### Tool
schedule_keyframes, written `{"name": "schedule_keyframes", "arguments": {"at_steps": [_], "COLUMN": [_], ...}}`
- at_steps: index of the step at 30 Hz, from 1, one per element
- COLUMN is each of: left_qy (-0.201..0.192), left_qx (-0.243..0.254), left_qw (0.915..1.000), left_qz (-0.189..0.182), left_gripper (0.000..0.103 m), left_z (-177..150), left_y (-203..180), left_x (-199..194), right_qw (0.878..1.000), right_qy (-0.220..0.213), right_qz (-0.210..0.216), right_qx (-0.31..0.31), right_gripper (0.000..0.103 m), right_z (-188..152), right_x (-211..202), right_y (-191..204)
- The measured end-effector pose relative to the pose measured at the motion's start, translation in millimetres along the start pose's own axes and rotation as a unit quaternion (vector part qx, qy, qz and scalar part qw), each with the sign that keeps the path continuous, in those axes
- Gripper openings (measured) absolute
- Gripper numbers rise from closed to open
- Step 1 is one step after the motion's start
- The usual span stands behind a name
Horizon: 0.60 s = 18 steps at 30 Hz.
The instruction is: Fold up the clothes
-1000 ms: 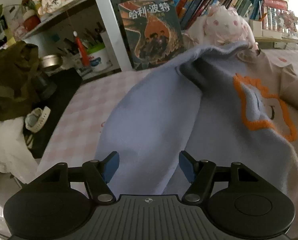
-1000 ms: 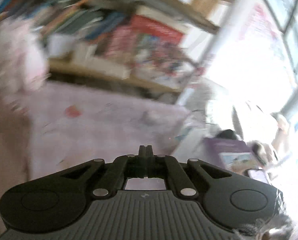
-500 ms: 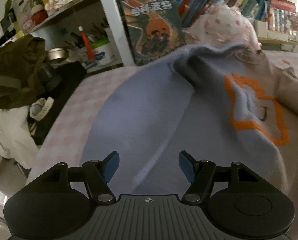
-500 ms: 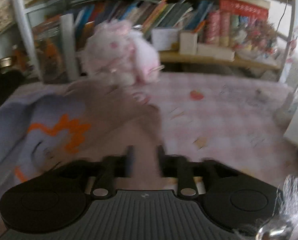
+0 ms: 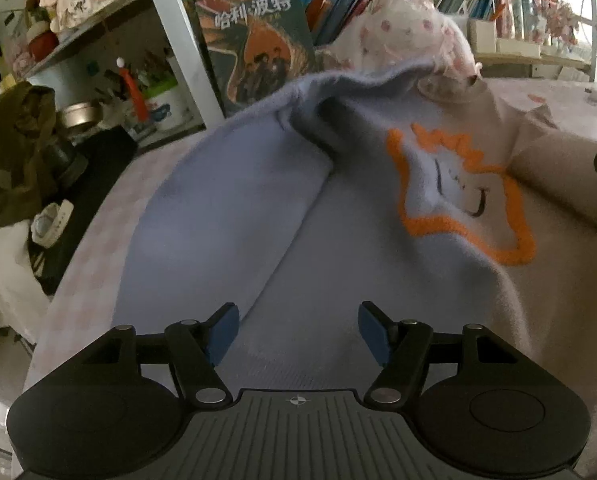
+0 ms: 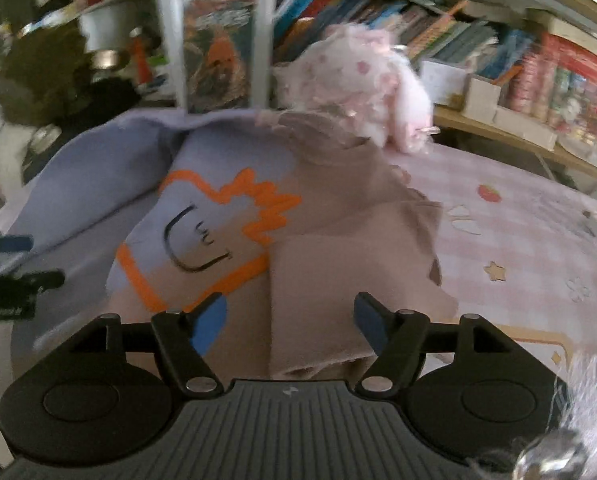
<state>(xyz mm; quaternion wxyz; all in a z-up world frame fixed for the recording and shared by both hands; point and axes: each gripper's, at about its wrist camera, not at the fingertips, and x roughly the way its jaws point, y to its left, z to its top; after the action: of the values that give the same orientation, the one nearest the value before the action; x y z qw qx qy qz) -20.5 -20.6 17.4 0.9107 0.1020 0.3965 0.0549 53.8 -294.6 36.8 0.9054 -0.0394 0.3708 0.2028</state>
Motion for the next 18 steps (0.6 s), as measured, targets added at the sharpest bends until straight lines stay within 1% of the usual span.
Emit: {"name": "schedule_keyframes", "arguments": {"at_steps": [3, 5, 7, 9, 11, 12, 13, 14, 15, 16, 18], "left_qy": [0.003, 0.010, 0.017, 0.022, 0.022, 0.022, 0.021, 0.021, 0.021, 0.021, 0.023], "left_qx": [-0.001, 0.000, -0.001, -0.002, -0.001, 0.000, 0.002, 0.003, 0.005, 0.005, 0.005], "left_qw": [1.0000, 0.9999, 0.9997, 0.9995, 0.9995, 0.9995, 0.9995, 0.9995, 0.9995, 0.9995, 0.9996], "left_qz": [-0.006, -0.010, -0.015, -0.021, -0.024, -0.024, -0.024, -0.024, -0.022, -0.021, -0.019], "left_gripper": [0.068, 0.068, 0.068, 0.068, 0.068, 0.068, 0.068, 0.068, 0.068, 0.068, 0.068], "left_z": [-1.1, -3.2, -4.9, -4.7, -3.8, -3.3, -2.8, -2.1, -1.5, -1.6, -1.8], "left_y": [-1.3, -1.9, -3.4, -5.0, -5.8, -6.5, -7.1, -7.6, -7.9, -7.4, -6.4], "left_x": [-1.1, 0.5, 2.6, 3.8, 2.6, 2.0, 1.5, 1.4, 1.0, 0.8, 0.4], "right_qw": [0.997, 0.992, 0.985, 0.974, 0.967, 0.965, 0.963, 0.961, 0.961, 0.962, 0.969], "right_qy": [0.015, 0.026, 0.037, 0.047, 0.039, 0.031, 0.022, 0.017, 0.015, 0.013, -0.003], "right_qz": [-0.001, -0.001, -0.002, -0.003, 0.003, 0.006, 0.010, 0.014, 0.022, 0.030, 0.012], "right_qx": [0.070, 0.121, 0.171, 0.221, 0.251, 0.259, 0.267, 0.274, 0.274, 0.273, 0.247], "right_gripper": [0.068, 0.069, 0.069, 0.069, 0.067, 0.064, 0.053, 0.046, 0.032, 0.024, 0.021], "right_z": [-6.2, -10.7, -15.2, -19.7, -17.8, -14.7, -11.3, -8.5, -5.7, -2.8, 5.3], "right_x": [3.8, 6.4, 9.1, 11.7, 15.0, 15.1, 15.1, 15.5, 15.6, 15.6, 10.7], "right_y": [-23.0, -40.1, -57.3, -74.5, -80.9, -82.1, -83.3, -85.1, -87.2, -89.3, -90.8]}}
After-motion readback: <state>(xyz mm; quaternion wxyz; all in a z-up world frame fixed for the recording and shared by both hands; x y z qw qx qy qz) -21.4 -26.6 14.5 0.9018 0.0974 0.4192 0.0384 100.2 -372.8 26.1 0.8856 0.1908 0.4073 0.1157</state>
